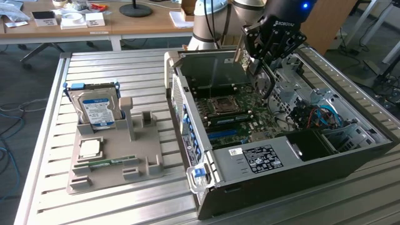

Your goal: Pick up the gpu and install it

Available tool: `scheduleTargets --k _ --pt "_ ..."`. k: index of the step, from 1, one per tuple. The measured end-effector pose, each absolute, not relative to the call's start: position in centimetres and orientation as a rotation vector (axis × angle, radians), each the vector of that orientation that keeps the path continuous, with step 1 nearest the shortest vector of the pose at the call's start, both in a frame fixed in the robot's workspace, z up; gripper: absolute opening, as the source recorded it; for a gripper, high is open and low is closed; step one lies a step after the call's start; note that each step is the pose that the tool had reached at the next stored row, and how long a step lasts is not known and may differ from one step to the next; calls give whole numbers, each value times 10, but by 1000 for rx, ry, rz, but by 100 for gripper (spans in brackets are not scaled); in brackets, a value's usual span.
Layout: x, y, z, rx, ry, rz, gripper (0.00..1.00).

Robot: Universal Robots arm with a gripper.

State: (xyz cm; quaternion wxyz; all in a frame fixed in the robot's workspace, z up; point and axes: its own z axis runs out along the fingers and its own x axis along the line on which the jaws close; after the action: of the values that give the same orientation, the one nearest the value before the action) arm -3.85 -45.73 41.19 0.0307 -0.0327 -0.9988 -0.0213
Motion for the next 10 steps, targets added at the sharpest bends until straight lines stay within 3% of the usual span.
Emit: scheduleTargets --k 10 --pt "-19 -457 412 -101 -3078 -67 27"
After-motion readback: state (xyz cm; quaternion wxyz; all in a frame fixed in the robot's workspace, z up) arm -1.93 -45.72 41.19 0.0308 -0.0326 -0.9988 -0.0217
